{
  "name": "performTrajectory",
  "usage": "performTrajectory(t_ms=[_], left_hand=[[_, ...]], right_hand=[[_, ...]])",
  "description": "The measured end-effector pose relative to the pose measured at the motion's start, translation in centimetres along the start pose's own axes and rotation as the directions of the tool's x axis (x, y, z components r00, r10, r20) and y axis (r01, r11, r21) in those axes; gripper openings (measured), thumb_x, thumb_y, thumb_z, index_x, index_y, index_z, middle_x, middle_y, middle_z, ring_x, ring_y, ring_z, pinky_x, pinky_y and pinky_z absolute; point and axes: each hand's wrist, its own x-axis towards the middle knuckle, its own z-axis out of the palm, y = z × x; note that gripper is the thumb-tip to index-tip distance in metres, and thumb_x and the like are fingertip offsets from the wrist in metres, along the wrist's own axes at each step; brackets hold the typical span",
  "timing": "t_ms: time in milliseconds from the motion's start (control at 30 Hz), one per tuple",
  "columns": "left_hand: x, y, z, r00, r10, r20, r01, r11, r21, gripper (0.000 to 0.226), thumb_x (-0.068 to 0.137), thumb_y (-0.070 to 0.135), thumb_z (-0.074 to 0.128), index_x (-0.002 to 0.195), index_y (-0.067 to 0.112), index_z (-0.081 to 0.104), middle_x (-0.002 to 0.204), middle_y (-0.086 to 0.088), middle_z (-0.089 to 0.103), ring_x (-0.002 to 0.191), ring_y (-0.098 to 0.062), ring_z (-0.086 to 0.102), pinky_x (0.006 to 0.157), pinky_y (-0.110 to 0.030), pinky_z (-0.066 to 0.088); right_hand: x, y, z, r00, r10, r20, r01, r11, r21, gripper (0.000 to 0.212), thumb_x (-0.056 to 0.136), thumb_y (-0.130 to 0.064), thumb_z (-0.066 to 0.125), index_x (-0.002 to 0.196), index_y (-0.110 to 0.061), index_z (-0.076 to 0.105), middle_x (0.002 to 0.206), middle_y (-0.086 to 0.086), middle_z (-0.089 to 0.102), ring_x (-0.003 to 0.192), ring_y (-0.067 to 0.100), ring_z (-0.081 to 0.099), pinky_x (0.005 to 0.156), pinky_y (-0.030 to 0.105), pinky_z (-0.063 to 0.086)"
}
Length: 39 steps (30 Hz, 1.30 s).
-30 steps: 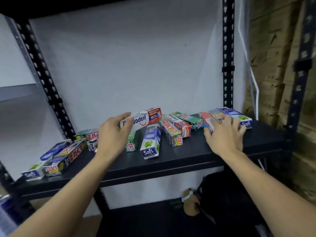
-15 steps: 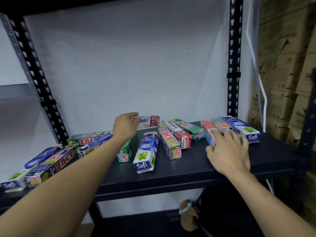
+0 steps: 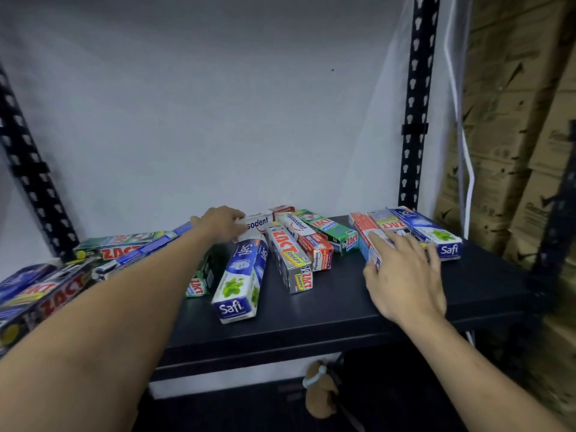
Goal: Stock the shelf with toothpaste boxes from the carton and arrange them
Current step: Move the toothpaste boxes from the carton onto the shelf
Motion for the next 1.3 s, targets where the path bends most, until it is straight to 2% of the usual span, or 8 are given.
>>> performTrajectory(t_ms=[133, 300, 433, 567, 733, 1033, 1200, 1300], left_hand=[[0.0, 0.3, 0.5, 0.998, 0.015, 0.053, -0.02, 0.996, 0.084, 0.046, 0.1, 0.048, 0.048, 0.145, 0.036, 0.046, 0.147, 0.0, 0.05, 0.135, -0.029, 0.042, 0.11, -0.051, 0.024], [-0.7, 0.4, 1.1, 0.994, 0.069, -0.082, -0.067, 0.997, 0.037, 0.04, 0.103, 0.048, 0.04, 0.135, 0.033, 0.058, 0.14, -0.004, 0.058, 0.129, -0.031, 0.048, 0.105, -0.046, 0.031], [-0.9, 0.7, 1.3, 0.989, 0.144, 0.02, -0.145, 0.988, 0.058, 0.069, 0.092, 0.072, 0.037, 0.144, 0.029, 0.05, 0.144, -0.004, 0.055, 0.13, -0.03, 0.049, 0.105, -0.043, 0.042], [-1.3, 1.0, 1.1, 0.985, 0.157, 0.077, -0.168, 0.974, 0.152, 0.084, 0.088, 0.078, 0.031, 0.15, 0.023, 0.041, 0.146, -0.009, 0.052, 0.13, -0.032, 0.049, 0.103, -0.042, 0.044], [-3.2, 1.9, 0.4, 0.971, 0.233, -0.054, -0.215, 0.95, 0.229, 0.071, 0.094, 0.071, 0.033, 0.14, 0.02, 0.051, 0.137, -0.006, 0.059, 0.124, -0.029, 0.054, 0.097, -0.041, 0.045], [-11.8, 1.8, -3.1, 0.9, 0.365, -0.237, -0.338, 0.929, 0.15, 0.06, 0.094, 0.067, 0.04, 0.133, 0.025, 0.06, 0.127, -0.004, 0.067, 0.119, -0.028, 0.059, 0.097, -0.041, 0.044], [-18.9, 1.2, -3.3, 0.861, 0.405, -0.309, -0.408, 0.911, 0.058, 0.062, 0.087, 0.071, 0.043, 0.121, 0.026, 0.068, 0.104, -0.004, 0.074, 0.103, -0.029, 0.065, 0.089, -0.042, 0.05], [-22.8, 0.5, -2.7, 0.823, 0.436, -0.364, -0.458, 0.888, 0.028, 0.058, 0.085, 0.067, 0.043, 0.116, 0.026, 0.07, 0.102, -0.004, 0.073, 0.099, -0.03, 0.065, 0.085, -0.042, 0.05]], right_hand=[[0.1, 0.0, 0.0, 1.0, 0.0, 0.01, 0.0, 1.0, -0.014, 0.055, 0.093, -0.041, 0.042, 0.147, -0.034, 0.037, 0.153, -0.003, 0.038, 0.144, 0.02, 0.024, 0.119, 0.047, 0.009], [0.1, -0.2, -0.2, 1.0, 0.002, 0.024, -0.002, 1.0, -0.014, 0.055, 0.094, -0.041, 0.043, 0.148, -0.033, 0.035, 0.153, -0.001, 0.037, 0.145, 0.021, 0.023, 0.12, 0.048, 0.008], [0.1, -0.2, -0.3, 0.999, 0.001, 0.046, 0.0, 1.0, -0.027, 0.056, 0.096, -0.042, 0.039, 0.15, -0.034, 0.03, 0.155, -0.002, 0.034, 0.146, 0.021, 0.019, 0.12, 0.048, 0.006], [0.2, -0.1, -0.3, 0.998, -0.002, 0.067, 0.004, 1.0, -0.026, 0.056, 0.096, -0.042, 0.038, 0.15, -0.033, 0.029, 0.155, -0.001, 0.033, 0.146, 0.022, 0.018, 0.12, 0.049, 0.005], [0.2, 0.1, -0.2, 0.998, 0.0, 0.065, 0.001, 1.0, -0.022, 0.056, 0.095, -0.041, 0.039, 0.15, -0.032, 0.03, 0.155, -0.001, 0.034, 0.145, 0.023, 0.02, 0.12, 0.05, 0.006], [0.2, 0.1, -0.3, 1.0, -0.014, 0.028, 0.015, 1.0, -0.016, 0.06, 0.091, -0.047, 0.046, 0.148, -0.028, 0.036, 0.148, 0.011, 0.041, 0.14, 0.037, 0.027, 0.117, 0.053, 0.017], [-2.6, -0.5, -1.7, 0.99, -0.113, -0.086, 0.12, 0.989, 0.086, 0.05, 0.09, -0.045, 0.054, 0.135, -0.024, 0.054, 0.143, 0.013, 0.045, 0.134, 0.038, 0.031, 0.115, 0.053, 0.022], [-6.3, -1.9, -2.4, 0.97, -0.189, -0.151, 0.214, 0.962, 0.169, 0.045, 0.09, -0.043, 0.056, 0.131, -0.023, 0.058, 0.14, 0.01, 0.046, 0.131, 0.034, 0.034, 0.111, 0.049, 0.027]])
